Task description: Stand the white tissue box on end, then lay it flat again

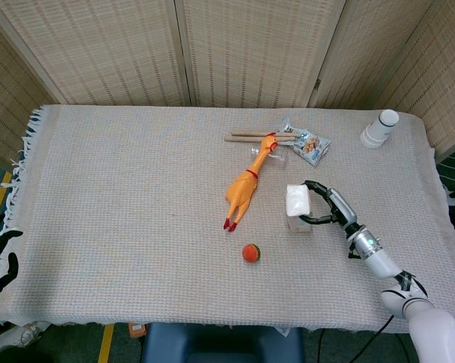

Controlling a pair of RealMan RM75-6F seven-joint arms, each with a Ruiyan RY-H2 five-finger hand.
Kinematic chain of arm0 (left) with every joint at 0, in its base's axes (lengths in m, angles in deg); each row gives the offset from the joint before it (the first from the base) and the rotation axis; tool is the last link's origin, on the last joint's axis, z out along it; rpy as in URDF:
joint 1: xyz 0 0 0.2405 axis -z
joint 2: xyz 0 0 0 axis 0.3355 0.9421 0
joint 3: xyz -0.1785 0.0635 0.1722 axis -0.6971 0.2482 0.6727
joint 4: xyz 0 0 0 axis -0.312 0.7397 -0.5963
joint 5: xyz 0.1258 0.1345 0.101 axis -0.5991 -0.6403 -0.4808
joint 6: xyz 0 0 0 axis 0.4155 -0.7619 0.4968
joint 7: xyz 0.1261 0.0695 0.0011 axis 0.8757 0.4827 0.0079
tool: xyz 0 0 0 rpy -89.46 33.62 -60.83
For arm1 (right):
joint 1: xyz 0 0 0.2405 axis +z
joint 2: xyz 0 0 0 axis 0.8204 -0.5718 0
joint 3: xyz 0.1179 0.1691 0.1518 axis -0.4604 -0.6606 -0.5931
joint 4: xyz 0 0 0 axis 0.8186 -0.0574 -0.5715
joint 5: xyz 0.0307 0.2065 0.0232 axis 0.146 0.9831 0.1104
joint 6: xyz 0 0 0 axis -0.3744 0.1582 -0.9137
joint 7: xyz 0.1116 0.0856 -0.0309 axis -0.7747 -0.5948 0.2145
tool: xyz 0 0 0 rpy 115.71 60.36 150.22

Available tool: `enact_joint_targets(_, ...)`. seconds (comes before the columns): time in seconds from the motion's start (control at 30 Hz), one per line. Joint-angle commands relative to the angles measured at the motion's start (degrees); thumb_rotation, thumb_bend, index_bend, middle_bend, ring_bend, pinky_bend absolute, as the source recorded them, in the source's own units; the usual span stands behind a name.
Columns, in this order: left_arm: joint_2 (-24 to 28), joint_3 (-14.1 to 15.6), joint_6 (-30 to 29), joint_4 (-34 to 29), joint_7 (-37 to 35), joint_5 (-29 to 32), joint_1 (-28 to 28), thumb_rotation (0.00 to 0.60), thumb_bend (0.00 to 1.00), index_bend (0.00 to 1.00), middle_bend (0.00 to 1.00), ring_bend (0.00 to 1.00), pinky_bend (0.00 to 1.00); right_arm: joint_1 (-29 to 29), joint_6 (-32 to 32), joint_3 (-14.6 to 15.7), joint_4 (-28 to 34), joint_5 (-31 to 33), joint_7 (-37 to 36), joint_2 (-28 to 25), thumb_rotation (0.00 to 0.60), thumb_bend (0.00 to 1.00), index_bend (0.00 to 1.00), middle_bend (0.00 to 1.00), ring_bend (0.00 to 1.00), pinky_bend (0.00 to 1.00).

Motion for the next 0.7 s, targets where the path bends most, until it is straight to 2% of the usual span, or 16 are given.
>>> enact_joint_targets(0.03,0.0,0.32,0.43,0.1,-0.81,-0.63,0.27,0.6,0.62,0.29,0.0,0.0,0.11,-0.57,-0.7,0.56,-0.39,-0.12,-0.55,-0.14,0.6,0.4,0.55,0.43,0.19,0.0)
enact_joint_targets(0.43,-0.21,0.58,1.32,0.1,-0.56,-0.49,0.71,0.6,0.62,0.29,0.0,0.0,0.11,-0.57,-1.19,2.33,-0.23,-0.46,-0.16,-1.49,0.6,0.4,0.51,0.43,0.19,0.0)
enact_joint_targets(0.57,-0.07,0.53,1.12,-0.23,-0.32,-0.29,0.61,0.6,0.62,0.29,0.0,0.0,0.11,0.17,-0.19,4.0,2.04,-1.61,-0.53,-3.29,0.6,0.4,0.33,0.4,0.12,0.0)
enact_joint_targets(0.63,0.04,0.57,1.12,-0.46,-0.28,-0.27,0.58,0.6,0.62,0.29,0.0,0.0,0.11,0.42,0.47,4.28,3.02,-1.61,0.09,-3.91,0.6,0.36,0.23,0.33,0.07,0.0)
enact_joint_targets(0.7,0.1,0.57,1.09,-0.59,-0.21,-0.26,0.58,0.6,0.62,0.29,0.0,0.0,0.11,0.76,1.07,4.75,4.45,-1.81,0.65,-4.83,0.6,0.28,0.14,0.22,0.02,0.0)
